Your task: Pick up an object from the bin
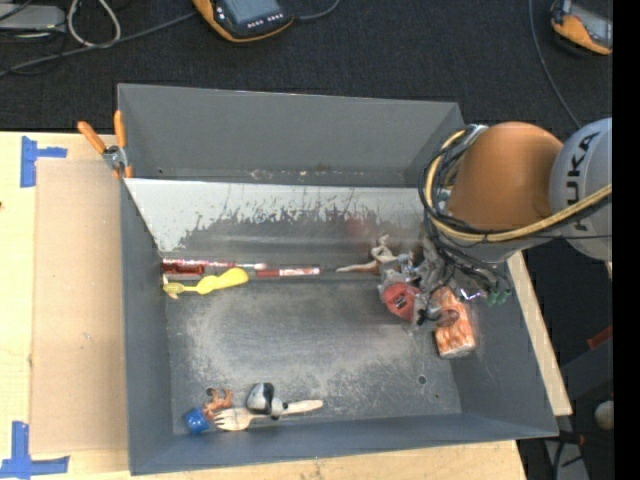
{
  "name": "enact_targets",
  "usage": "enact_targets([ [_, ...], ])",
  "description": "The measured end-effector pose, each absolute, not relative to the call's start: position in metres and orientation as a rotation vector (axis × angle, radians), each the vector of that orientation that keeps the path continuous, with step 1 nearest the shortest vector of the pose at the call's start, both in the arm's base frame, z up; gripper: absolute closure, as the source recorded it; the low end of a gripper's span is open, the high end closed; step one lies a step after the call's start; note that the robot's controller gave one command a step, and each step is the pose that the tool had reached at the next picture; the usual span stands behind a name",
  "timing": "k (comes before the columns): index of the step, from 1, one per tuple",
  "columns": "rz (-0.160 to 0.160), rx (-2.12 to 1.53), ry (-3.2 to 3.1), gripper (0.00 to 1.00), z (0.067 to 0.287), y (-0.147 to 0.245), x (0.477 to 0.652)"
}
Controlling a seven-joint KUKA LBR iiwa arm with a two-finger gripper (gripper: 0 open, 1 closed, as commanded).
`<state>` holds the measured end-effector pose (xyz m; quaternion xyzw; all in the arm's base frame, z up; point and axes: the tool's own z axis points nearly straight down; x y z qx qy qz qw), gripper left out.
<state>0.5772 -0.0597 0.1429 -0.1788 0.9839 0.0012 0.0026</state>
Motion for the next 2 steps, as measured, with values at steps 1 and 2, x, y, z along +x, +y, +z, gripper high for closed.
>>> enact_targets([
  [1, 0.004, -0.567, 3.091, 1.0, 0.223, -0.037, 0.581],
  [2, 0.013, -0.594, 3.099, 1.0, 0.238, -0.044, 0.575],
])
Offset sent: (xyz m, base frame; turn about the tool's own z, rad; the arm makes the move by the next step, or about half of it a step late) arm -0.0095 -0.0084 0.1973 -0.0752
